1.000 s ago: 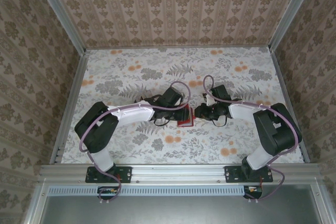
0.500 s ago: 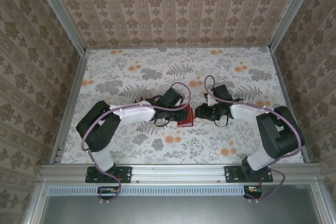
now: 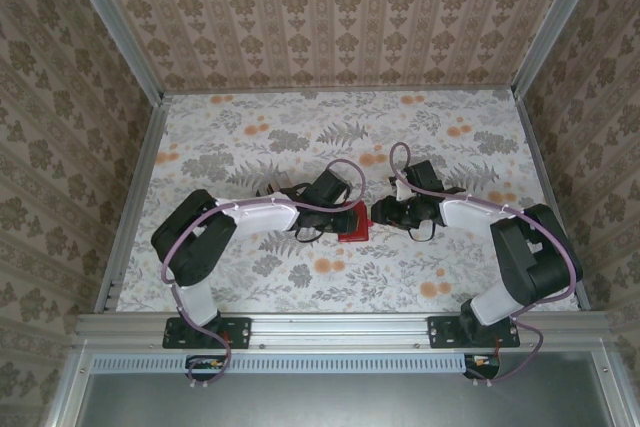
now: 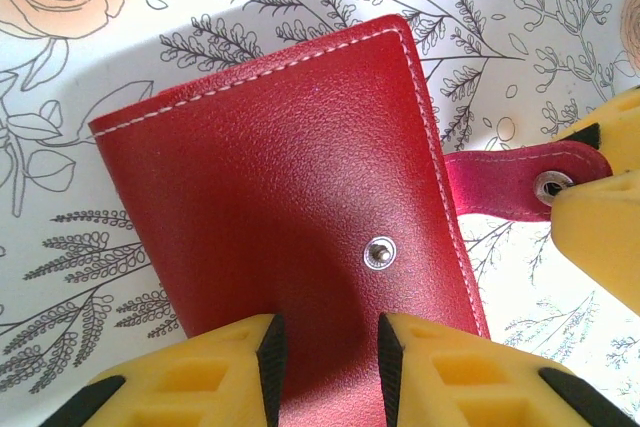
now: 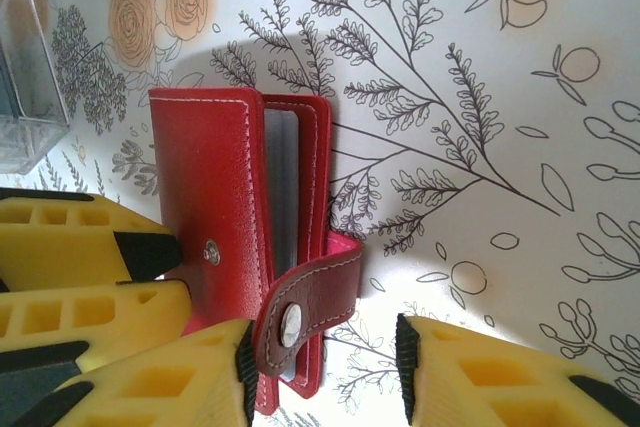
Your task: Put the credit cards into the card holder
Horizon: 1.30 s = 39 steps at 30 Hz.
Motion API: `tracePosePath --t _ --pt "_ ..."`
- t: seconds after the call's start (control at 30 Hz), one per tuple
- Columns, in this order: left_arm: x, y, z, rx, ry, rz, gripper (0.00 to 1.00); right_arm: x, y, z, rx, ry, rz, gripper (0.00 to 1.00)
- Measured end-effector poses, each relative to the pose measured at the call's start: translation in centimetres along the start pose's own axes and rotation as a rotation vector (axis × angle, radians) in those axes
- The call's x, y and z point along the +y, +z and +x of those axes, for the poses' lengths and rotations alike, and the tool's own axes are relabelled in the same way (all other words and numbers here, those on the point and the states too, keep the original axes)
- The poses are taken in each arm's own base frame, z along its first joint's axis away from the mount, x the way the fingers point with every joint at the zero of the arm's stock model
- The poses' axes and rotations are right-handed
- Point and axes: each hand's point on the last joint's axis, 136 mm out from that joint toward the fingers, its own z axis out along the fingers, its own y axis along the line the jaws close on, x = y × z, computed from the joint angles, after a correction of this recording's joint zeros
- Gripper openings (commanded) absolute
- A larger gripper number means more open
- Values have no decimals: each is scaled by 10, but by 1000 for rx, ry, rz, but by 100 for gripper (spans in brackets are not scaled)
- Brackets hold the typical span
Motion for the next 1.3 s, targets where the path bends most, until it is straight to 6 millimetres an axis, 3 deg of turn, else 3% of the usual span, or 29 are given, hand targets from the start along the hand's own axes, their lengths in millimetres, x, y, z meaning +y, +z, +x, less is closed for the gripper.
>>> tracePosePath --t 0.13,0.17,0.23,0.37,0.53,0.67,0.8,1.3 --pt "0 0 0 0 0 -1 32 0 -2 -1 -5 -1 6 12" --pt "0 0 0 -1 1 -2 32 0 -2 -1 -4 -1 6 10" --pt "1 0 0 -1 1 -4 31 0 -2 0 -2 -1 8 11" --pt "1 1 0 0 1 -5 30 -1 -2 0 -2 -4 8 27" --pt "2 1 0 -2 4 -7 29 0 -3 -1 -5 -6 8 29" --pt "2 1 0 -2 4 -8 29 3 -6 -3 -20 -14 4 18" --pt "2 1 0 -2 4 -8 28 4 -8 -4 -24 -17 2 1" --pt "5 -3 0 -11 2 -17 25 8 -9 -3 -15 -33 -17 0"
